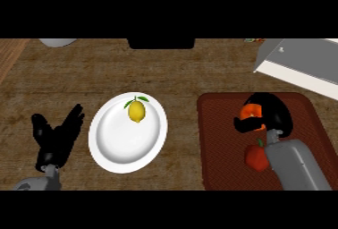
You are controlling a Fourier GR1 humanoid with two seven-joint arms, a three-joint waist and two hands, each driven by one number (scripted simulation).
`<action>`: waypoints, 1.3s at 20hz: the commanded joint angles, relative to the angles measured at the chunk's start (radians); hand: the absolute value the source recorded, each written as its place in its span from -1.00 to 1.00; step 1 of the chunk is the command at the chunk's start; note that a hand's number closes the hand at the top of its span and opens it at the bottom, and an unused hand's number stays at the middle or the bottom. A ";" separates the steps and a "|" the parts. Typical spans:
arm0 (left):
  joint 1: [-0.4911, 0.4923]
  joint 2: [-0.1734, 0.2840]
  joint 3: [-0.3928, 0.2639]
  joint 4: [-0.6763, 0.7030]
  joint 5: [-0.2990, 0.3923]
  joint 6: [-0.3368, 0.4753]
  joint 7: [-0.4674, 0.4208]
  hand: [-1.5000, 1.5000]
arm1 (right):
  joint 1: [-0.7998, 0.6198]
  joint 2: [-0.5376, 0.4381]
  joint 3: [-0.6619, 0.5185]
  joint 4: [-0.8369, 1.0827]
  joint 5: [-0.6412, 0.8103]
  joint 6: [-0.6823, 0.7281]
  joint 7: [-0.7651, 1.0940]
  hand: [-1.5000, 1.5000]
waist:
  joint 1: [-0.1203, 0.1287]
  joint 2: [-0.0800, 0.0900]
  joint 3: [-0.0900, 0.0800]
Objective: Pick the squash from the tray and place it in the tiered shelf
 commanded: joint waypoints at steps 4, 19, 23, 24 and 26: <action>0.034 -0.018 0.000 0.037 -0.006 -0.009 -0.013 0.00 | 0.019 -0.046 0.007 -0.198 -0.072 0.031 -0.199 1.00 | -0.012 0.003 -0.007; 0.073 0.003 0.012 -0.099 0.007 -0.017 0.085 0.00 | -0.186 -0.232 -0.220 -0.813 -0.062 0.294 0.337 1.00 | -0.004 0.002 -0.007; 0.067 -0.008 0.021 -0.022 -0.001 -0.047 0.023 0.00 | -0.271 -0.336 -0.378 -0.717 -0.168 0.361 0.309 1.00 | -0.003 0.005 -0.007; 0.021 -0.027 0.011 0.004 -0.019 -0.020 0.031 0.00 | -0.360 -0.347 -0.395 -0.657 -0.186 0.367 0.343 1.00 | -0.001 0.006 -0.008; -0.024 -0.035 0.009 -0.007 -0.036 0.014 0.093 0.00 | -0.329 -0.357 -0.404 -0.633 -0.180 0.360 0.319 1.00 | -0.002 0.007 -0.007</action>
